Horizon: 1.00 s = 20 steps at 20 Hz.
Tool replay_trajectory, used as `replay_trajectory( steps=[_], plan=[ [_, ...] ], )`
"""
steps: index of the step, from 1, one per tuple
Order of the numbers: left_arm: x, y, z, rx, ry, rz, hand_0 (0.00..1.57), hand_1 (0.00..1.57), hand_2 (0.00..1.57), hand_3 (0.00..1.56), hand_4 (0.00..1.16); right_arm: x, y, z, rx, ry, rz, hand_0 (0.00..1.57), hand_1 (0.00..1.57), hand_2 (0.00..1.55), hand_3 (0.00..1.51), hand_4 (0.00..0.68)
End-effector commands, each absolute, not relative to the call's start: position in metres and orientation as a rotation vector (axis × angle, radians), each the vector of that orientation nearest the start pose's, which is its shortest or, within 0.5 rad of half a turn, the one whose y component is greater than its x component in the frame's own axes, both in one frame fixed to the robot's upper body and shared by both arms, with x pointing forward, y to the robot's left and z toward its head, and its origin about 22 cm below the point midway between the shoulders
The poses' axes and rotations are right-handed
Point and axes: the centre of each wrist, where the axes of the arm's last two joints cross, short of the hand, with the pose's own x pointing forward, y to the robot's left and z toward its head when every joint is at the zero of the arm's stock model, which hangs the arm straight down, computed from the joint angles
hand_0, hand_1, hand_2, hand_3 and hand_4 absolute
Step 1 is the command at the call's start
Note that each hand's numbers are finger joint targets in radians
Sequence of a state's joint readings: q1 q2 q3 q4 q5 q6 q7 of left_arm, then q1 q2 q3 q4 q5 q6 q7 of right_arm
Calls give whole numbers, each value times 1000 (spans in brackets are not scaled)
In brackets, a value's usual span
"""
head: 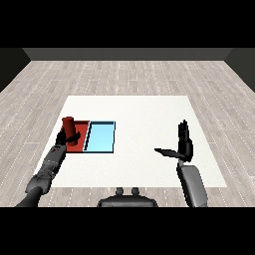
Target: Pick the red can and put it in the red box
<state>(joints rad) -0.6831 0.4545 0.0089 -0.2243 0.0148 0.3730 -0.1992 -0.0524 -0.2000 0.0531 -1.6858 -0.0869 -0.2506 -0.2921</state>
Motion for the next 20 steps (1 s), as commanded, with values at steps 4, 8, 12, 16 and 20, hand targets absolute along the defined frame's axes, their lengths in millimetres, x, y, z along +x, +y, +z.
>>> replay_trajectory(
  steps=[4, 8, 12, 16, 20],
  plan=[
    [339, 393, -41, 673, -988, -292, 0, 0, 0, 0, 427, 266, -248, 41, -232, -2040, -18, 0, 0, 0, 0, 0],
    [341, 396, -36, 781, -919, -317, 0, 0, 0, 0, 0, 257, -251, 36, -198, -2025, -5, 0, 0, 0, 0, 0],
    [347, 411, -17, 813, -993, -202, 0, 0, 0, 0, 0, 243, -257, 41, -181, -2060, -26, 0, 0, 0, 0, 0],
    [347, 411, -15, 811, -1328, 57, 0, 0, 0, 0, 0, 245, -241, 36, -132, -2063, -60, 0, 0, 0, 0, 0],
    [383, 365, 11, 589, -1735, 216, 0, 0, 0, 0, 0, 249, -245, 48, -95, -2081, -44, 0, 0, 0, 0, 0]
  ],
)
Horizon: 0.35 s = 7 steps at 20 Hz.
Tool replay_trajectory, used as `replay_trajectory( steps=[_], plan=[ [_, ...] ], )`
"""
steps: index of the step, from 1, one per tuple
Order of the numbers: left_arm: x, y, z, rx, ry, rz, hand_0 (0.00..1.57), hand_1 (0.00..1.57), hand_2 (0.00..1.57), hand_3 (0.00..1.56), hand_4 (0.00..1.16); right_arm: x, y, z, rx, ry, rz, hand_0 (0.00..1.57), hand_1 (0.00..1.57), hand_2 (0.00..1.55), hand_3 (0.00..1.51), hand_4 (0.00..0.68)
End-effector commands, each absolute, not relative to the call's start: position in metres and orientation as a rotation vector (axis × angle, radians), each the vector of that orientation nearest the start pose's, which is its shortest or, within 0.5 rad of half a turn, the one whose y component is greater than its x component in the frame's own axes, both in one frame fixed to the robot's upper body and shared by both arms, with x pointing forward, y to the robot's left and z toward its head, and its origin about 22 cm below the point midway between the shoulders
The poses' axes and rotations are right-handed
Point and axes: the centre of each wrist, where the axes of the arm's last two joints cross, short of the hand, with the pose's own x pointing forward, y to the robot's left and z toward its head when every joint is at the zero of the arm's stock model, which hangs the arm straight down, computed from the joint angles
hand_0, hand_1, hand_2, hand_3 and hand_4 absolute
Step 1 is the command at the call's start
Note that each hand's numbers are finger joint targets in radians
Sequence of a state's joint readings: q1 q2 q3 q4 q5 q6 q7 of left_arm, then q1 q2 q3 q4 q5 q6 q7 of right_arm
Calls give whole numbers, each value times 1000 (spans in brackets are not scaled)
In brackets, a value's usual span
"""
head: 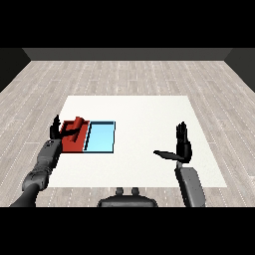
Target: Pick the red can and put it in the red box
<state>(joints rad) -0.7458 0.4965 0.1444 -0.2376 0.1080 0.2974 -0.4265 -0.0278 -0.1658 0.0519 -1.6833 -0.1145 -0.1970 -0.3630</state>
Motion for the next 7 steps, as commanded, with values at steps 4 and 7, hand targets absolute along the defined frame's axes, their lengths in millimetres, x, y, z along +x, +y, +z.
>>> replay_trajectory(
  steps=[4, 7],
  plan=[
    [403, 316, 25, 213, -2015, 306, 0, 0, 0, 0, 0, 243, -232, 38, 48, -2069, -35, 0, 0, 0, 0, 0],
    [391, 287, 6, 86, -2058, 249, 0, 0, 0, 0, 0, 244, -232, 41, 112, -2052, -25, 0, 0, 0, 0, 0]
  ],
)
